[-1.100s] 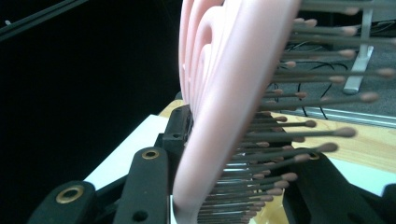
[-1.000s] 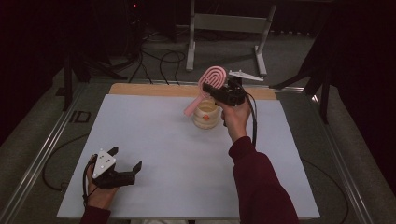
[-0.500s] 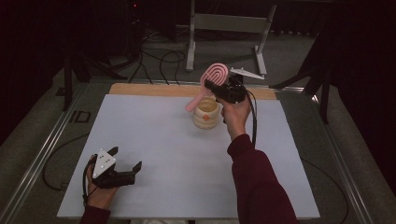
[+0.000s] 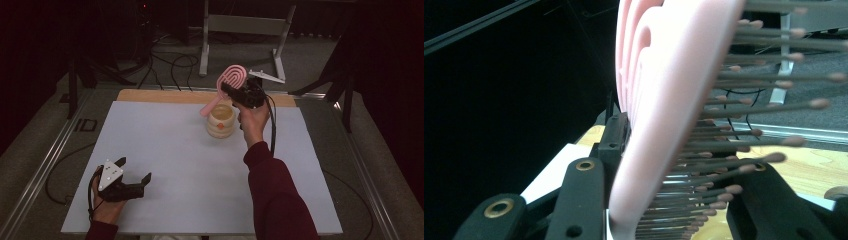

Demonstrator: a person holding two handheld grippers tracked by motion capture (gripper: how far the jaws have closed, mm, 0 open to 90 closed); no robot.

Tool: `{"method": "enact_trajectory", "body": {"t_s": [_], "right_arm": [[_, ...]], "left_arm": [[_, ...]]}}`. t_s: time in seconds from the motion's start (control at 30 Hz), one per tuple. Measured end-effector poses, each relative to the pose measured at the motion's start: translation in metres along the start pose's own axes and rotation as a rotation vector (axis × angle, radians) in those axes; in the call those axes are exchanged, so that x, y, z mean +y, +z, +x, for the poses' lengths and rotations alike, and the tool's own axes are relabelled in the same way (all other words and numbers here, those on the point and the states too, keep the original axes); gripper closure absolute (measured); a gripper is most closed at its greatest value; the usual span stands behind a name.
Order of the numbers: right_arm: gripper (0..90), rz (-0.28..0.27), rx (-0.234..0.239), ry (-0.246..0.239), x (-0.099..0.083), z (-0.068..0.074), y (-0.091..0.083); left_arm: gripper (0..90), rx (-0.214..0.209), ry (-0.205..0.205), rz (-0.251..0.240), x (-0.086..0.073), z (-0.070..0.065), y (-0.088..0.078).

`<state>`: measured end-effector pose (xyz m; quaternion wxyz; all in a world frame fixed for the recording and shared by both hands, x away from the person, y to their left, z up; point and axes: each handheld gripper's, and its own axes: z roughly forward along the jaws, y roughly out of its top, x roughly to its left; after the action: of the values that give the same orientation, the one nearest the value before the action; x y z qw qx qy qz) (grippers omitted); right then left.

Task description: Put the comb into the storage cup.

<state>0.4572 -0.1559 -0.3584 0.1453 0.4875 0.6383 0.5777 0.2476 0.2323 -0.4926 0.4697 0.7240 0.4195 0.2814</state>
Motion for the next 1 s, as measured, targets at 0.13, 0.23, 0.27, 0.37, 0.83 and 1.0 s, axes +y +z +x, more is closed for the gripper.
{"method": "enact_trajectory", "body": {"t_s": [0.13,0.23,0.27,0.37,0.83,1.0], "right_arm": [[64.1,-0.004,-0.009,0.001,0.001,-0.001,0.000],[64.0,-0.006,-0.019,0.005,0.001,-0.003,0.000],[64.0,-0.007,-0.020,0.006,0.001,-0.003,0.000],[64.1,-0.005,-0.023,0.006,0.002,-0.004,-0.001],[64.1,-0.034,-0.058,0.013,0.009,-0.009,-0.007],[64.1,-0.040,-0.070,0.019,0.009,-0.012,-0.009]], "left_arm": [[0.1,-0.001,-0.003,0.000,0.000,0.000,0.000],[0.1,-0.001,-0.002,0.000,0.000,0.000,0.000],[0.1,-0.001,-0.004,0.000,0.000,0.000,0.000],[0.1,-0.001,-0.002,0.000,0.000,0.000,0.000],[0.1,0.000,-0.002,0.001,0.000,0.000,0.000],[0.1,0.000,-0.002,0.001,0.000,0.000,0.000]]}}
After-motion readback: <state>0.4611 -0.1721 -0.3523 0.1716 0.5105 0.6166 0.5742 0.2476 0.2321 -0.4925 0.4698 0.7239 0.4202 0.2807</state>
